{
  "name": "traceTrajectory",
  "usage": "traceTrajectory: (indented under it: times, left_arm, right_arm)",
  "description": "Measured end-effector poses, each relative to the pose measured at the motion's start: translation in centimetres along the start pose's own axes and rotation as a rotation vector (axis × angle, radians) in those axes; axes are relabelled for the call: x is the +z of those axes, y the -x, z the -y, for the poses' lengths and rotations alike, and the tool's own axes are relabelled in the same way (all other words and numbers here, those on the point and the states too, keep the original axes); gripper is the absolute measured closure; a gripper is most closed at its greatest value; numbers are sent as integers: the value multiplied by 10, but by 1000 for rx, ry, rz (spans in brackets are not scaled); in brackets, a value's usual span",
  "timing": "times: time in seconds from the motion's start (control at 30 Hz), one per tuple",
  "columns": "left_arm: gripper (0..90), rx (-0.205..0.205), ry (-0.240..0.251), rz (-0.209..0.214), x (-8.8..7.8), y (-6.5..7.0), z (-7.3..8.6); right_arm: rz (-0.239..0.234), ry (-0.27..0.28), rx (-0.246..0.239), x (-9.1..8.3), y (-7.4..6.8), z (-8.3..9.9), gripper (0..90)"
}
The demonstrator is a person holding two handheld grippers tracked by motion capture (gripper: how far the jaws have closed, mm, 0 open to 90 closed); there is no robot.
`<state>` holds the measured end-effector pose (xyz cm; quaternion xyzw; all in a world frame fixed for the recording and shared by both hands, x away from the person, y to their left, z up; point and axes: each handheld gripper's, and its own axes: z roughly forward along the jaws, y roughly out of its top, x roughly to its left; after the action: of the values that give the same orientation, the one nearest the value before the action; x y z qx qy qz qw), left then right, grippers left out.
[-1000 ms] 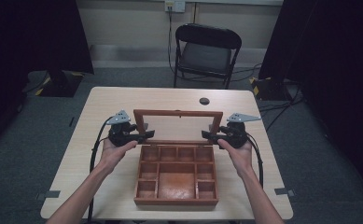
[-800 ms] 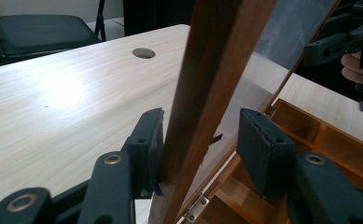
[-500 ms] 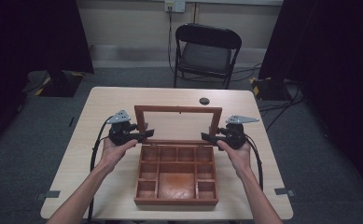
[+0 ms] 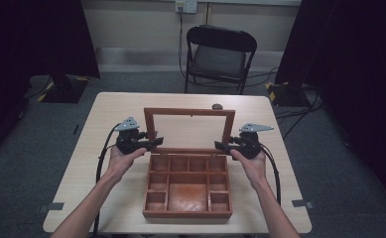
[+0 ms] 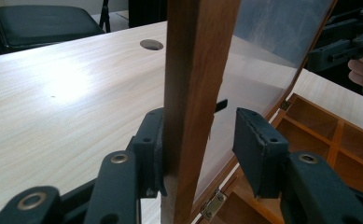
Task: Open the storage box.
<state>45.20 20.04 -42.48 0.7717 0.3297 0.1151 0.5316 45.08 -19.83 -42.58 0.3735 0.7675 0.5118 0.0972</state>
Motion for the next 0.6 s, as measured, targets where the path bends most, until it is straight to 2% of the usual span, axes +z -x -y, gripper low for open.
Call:
traceTrajectory:
  times: [0.2,0.27,0.43,0.6]
  left_arm:
    - [577,-8,-12,-11,1,-5,6]
    - [588,-20,-3,-12,3,-6,8]
    - [594,-21,-12,-17,4,-7,8]
    - [600,-37,-19,-12,6,-11,7]
  right_arm:
    - [6,-2,0,3,2,0,497]
    - [12,-3,0,4,3,0,500]
    - [11,3,5,6,8,0,548]
    - [23,4,11,8,9,0,558]
